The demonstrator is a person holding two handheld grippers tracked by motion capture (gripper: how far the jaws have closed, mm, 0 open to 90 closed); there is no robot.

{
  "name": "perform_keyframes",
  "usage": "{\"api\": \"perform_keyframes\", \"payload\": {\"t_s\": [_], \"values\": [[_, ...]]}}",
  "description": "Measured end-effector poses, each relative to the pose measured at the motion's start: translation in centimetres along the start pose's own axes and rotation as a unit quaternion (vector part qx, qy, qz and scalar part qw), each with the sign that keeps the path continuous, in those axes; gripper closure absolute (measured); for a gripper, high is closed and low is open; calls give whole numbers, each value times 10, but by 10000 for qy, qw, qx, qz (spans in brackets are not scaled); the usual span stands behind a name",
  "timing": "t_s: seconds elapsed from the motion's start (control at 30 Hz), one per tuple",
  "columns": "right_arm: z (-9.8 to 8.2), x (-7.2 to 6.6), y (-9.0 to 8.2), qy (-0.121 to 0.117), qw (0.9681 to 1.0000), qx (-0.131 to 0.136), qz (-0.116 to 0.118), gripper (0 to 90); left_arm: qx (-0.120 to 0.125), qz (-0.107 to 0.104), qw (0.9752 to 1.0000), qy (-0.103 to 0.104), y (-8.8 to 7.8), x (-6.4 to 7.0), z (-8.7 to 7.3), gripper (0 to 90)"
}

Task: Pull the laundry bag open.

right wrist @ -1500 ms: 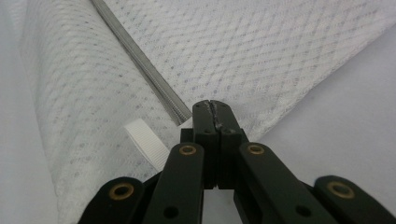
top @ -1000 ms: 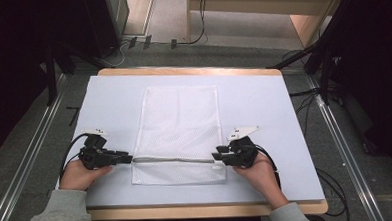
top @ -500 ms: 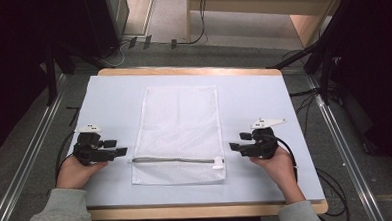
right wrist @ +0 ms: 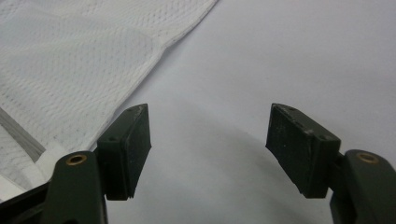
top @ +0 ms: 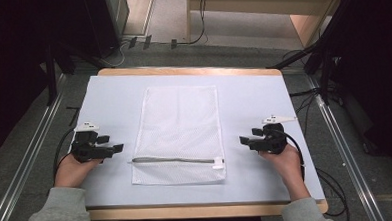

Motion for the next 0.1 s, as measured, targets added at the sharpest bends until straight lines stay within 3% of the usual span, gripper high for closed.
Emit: {"api": "perform_keyframes", "payload": {"t_s": [0.1], "values": [[-2,3,2,-33,10000,-18,-53,280,-58,114,9999,13,3,-4,-2,239]]}}
Point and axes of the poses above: each handheld gripper's, and its own axes: y roughly forward along the jaws, z roughly out of its top, x roughly to its right, the point moved 9 cm from there along y, roughly forward along the jaws, and after that the axes turned 14 degrees about y, right-handed, at the moved point
